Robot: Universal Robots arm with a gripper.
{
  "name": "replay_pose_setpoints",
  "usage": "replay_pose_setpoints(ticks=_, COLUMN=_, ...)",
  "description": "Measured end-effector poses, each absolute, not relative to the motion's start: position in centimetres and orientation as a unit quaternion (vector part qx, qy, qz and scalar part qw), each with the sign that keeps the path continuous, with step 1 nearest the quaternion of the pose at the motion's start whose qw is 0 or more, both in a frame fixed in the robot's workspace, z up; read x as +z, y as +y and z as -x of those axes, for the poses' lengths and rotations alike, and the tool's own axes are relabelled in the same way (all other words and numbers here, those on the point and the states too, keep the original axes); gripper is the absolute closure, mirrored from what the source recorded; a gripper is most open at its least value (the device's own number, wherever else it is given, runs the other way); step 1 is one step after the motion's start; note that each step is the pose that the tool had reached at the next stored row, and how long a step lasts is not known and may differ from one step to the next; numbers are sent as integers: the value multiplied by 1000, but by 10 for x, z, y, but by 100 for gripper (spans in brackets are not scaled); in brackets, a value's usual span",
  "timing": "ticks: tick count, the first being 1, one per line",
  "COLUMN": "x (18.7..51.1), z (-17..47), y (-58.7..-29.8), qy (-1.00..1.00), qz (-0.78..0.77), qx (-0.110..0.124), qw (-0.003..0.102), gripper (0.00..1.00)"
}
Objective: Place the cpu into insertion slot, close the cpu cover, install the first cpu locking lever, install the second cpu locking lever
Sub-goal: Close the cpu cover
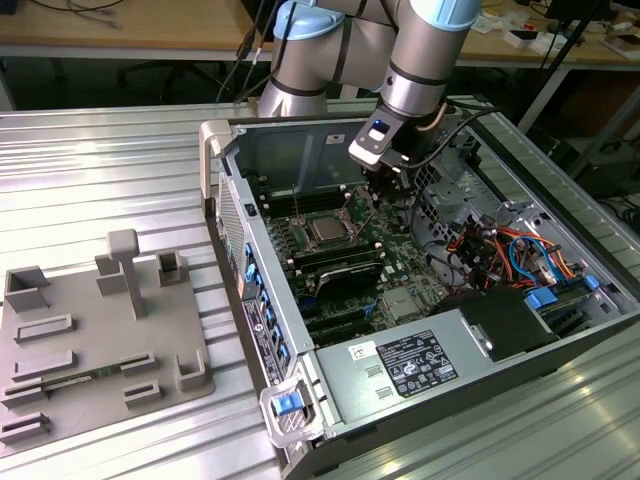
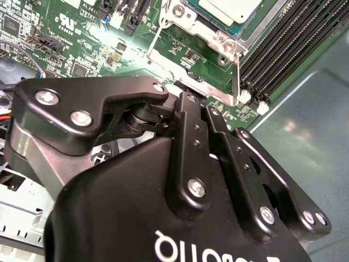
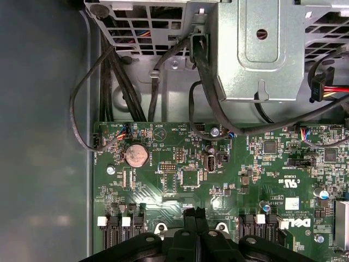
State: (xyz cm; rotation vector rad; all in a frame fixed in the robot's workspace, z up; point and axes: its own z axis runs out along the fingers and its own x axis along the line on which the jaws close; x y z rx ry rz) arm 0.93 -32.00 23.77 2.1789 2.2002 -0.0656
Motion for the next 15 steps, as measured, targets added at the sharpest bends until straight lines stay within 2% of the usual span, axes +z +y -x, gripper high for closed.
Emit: replay_pose_setpoints(ticks=15, x=238, z=-4, y=-320, qy=710, qz=-703, qx=-21, qw=22, gripper=89)
